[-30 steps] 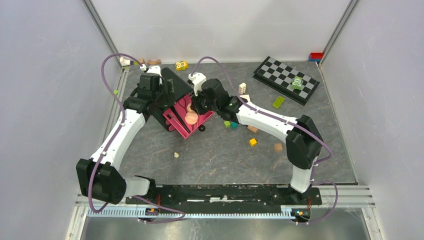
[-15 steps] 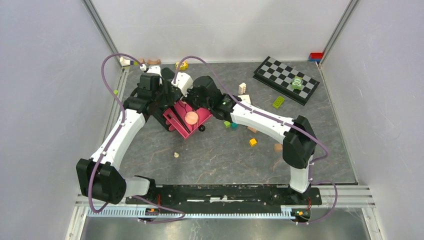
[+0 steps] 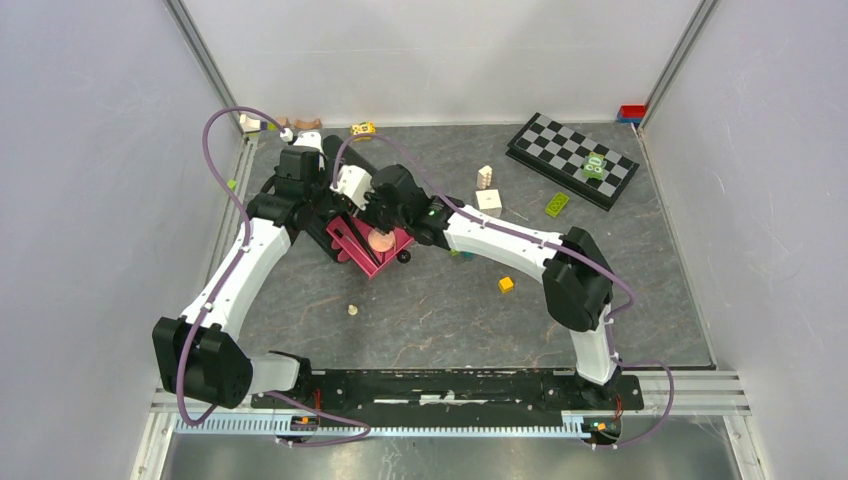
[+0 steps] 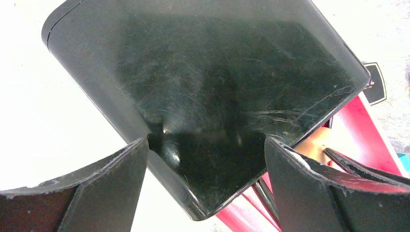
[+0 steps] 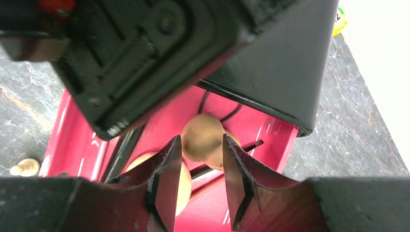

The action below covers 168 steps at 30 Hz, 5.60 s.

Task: Organize the makeup
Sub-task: Place the makeup tool in the drawer, then close the drawer in the storage box, then open the drawer in the storage box.

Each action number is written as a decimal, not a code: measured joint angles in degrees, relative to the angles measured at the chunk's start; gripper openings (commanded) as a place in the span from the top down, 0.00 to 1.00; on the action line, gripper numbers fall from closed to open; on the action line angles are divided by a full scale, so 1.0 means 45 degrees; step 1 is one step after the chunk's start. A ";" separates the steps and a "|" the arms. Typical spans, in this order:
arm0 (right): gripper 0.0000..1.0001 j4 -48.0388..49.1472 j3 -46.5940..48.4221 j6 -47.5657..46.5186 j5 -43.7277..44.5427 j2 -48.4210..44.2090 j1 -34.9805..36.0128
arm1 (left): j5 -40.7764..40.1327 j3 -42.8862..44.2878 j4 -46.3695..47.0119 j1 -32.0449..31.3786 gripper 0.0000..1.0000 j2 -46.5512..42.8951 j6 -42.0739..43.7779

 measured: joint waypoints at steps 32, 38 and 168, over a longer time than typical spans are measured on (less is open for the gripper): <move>0.50 0.1287 -0.6431 0.5445 0.3852 -0.6596 0.0301 | 0.0005 0.0000 0.0019 0.0000 0.05 0.0019 0.0000; 0.66 0.1243 -0.9870 0.8811 0.4163 -0.7315 -0.0102 | 0.0005 0.0000 0.0019 0.0000 0.05 0.0019 0.0000; 0.58 1.0875 -0.8092 1.7063 -0.2443 -0.0457 -0.2793 | -0.0423 0.0019 0.0330 -0.0083 0.06 0.0209 0.0000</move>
